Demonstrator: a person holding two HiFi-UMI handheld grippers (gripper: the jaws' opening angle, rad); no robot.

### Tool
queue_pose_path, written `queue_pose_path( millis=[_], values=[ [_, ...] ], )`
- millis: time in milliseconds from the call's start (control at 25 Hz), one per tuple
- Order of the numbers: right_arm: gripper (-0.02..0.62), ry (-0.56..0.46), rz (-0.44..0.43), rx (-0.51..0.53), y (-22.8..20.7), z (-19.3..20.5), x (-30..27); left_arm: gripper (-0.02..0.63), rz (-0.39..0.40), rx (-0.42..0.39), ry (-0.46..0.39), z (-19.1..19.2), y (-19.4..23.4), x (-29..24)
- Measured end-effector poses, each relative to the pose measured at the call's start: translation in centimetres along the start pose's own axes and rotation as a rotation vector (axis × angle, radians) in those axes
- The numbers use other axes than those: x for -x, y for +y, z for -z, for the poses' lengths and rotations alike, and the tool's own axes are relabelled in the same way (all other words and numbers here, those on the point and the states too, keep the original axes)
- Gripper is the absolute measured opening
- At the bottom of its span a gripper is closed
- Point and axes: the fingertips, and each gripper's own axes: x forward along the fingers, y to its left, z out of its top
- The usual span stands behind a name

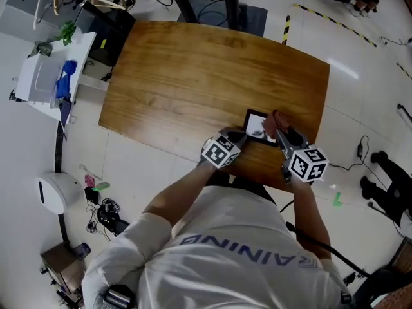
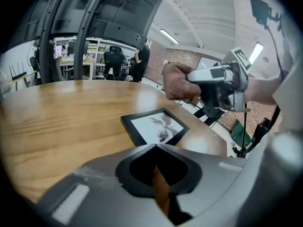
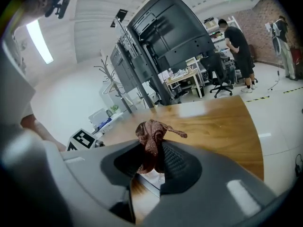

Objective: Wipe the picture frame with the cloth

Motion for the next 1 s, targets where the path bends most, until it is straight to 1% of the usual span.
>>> queue_pose_path(
  millis=[200, 360, 480, 600, 680, 840, 1000],
  values=[
    [0.109, 0.09, -0.046, -0.07, 0.4, 1.3, -3.6, 0.005, 0.028, 0.007, -0.008, 0.0, -0.6, -0.3],
    [0.109, 0.185, -0.094, -0.138, 1.5, 3.0, -6.4, 0.005, 0.031, 0.009, -0.014, 0.2, -0.6, -0.2],
    [0.109, 0.243, -0.104, -0.184, 1.8, 4.2, -8.2, 0.005, 0.033, 0.003, -0.02, 0.0, -0.7, -0.2],
    [0.109, 0.309, -0.098, -0.222, 1.7, 5.7, -9.6, 0.005, 0.034, 0.003, -0.027, 0.1, -0.8, -0.1],
    [0.109, 0.332, -0.082, -0.231, 1.4, 6.1, -9.9, 0.005, 0.035, 0.0, -0.03, 0.1, -0.8, -0.1],
    [0.109, 0.345, -0.034, -0.242, -0.3, 6.2, -9.3, 0.005, 0.029, -0.01, -0.026, 0.1, -0.7, -0.1],
    [0.11, 0.334, 0.015, -0.266, -2.4, 6.3, -7.7, 0.005, 0.022, -0.008, -0.031, 0.1, -0.7, -0.1]
  ],
)
